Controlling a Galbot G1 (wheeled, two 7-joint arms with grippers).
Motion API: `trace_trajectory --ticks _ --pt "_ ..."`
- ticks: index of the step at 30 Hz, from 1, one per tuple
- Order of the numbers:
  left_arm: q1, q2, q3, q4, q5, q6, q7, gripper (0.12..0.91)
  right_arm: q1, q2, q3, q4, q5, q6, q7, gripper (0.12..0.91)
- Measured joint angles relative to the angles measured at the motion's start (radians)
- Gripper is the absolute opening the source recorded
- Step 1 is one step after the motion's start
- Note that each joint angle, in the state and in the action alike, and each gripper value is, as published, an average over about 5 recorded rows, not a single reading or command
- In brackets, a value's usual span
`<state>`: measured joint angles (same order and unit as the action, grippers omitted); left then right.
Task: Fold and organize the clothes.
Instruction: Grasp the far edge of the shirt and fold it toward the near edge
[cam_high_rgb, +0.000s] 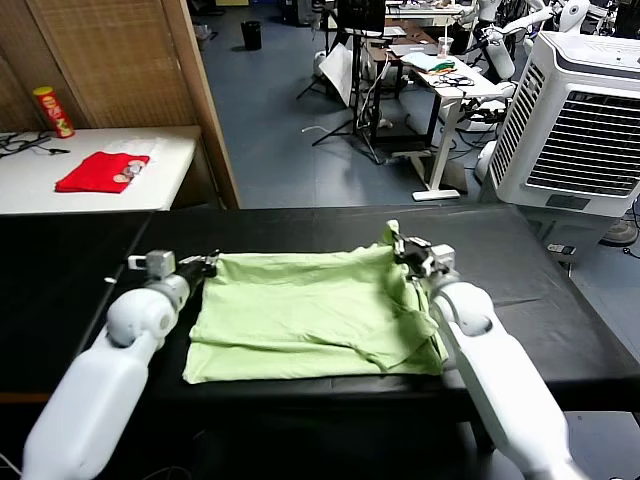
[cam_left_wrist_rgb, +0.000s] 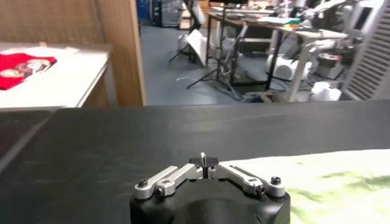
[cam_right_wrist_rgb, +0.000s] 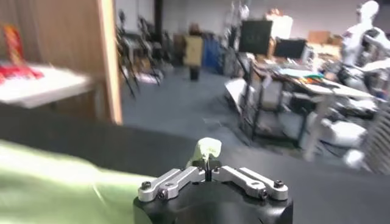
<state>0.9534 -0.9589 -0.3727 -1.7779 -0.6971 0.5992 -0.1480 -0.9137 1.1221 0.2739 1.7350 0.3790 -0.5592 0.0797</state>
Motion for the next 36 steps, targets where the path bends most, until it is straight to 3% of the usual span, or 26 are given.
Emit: trace_trajectory --ticks 11,24,27,29,32,36 --pt "0.322 0.036 -0.148 -0.244 0.095 -0.008 0.005 0.13 -0.156 -0.041 0.016 0.169 0.01 -0.128 0.017 0.125" --pt "0.517 0.034 -0.219 -0.335 0.14 -0.009 0.009 0.13 -0.253 -0.049 0.029 0.234 0.007 -0.162 0.031 0.13" --pt "0.533 0.028 -0.219 -0.346 0.142 -0.002 0.008 0.13 -0.266 -0.057 0.041 0.249 0.026 -0.17 0.028 0.212" --pt "0.541 0.024 -0.219 -0.353 0.142 0.002 0.007 0.142 -0.277 -0.065 0.052 0.262 0.041 -0.175 0.018 0.323" --pt "0.551 0.022 -0.22 -0.363 0.142 0.008 0.007 0.246 -0.294 -0.081 0.075 0.286 0.06 -0.177 -0.009 0.49" --pt "0.557 0.024 -0.225 -0.377 0.139 0.016 0.008 0.476 -0.303 -0.097 0.116 0.306 0.091 -0.161 -0.023 0.698"
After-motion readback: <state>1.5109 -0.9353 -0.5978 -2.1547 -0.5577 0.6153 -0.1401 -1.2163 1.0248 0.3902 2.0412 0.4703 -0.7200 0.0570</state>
